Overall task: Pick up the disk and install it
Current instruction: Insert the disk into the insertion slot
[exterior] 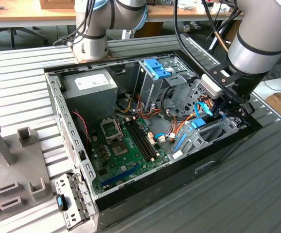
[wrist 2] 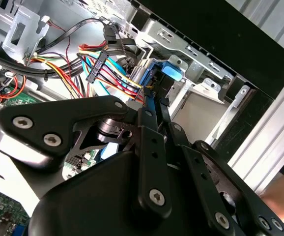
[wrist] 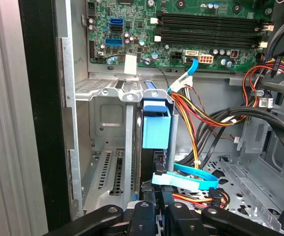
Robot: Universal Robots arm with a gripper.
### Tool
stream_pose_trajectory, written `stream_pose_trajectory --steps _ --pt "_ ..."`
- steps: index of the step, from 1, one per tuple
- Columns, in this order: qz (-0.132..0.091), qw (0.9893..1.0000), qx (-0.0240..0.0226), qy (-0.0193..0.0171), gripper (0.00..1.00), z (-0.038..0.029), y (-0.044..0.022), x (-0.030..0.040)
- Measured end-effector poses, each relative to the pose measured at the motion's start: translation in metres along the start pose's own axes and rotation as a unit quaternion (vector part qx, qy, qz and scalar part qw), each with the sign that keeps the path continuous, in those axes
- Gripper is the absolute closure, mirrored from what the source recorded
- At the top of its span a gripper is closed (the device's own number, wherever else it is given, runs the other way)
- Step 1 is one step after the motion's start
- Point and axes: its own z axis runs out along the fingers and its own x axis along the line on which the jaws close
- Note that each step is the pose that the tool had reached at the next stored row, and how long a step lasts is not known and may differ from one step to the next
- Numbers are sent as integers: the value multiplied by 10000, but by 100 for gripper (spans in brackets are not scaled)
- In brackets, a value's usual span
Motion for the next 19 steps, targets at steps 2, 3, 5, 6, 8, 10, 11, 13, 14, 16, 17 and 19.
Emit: stream_pose_trajectory --steps 2,3,5,6,8,10,11,13,14,16,17,19 --pt "41 10000 2 10 83 1 0 -1" --pt "58 10000 2 16 83 0 0 0" --pt "68 10000 3 20 83 0 0 -10" --pt "70 10000 3 19 83 1 0 -18" --pt "74 10000 3 21 83 2 -1 -34" --pt "74 10000 3 21 83 3 -2 -49" --pt "75 10000 4 20 83 5 -4 -50" --pt "74 10000 3 22 83 6 -15 -51" --pt "73 10000 3 25 83 9 -23 -50" --pt "73 10000 3 27 83 15 -22 -50" --pt "73 10000 3 27 83 18 -20 -50" --pt "72 10000 3 29 83 30 -17 -49"
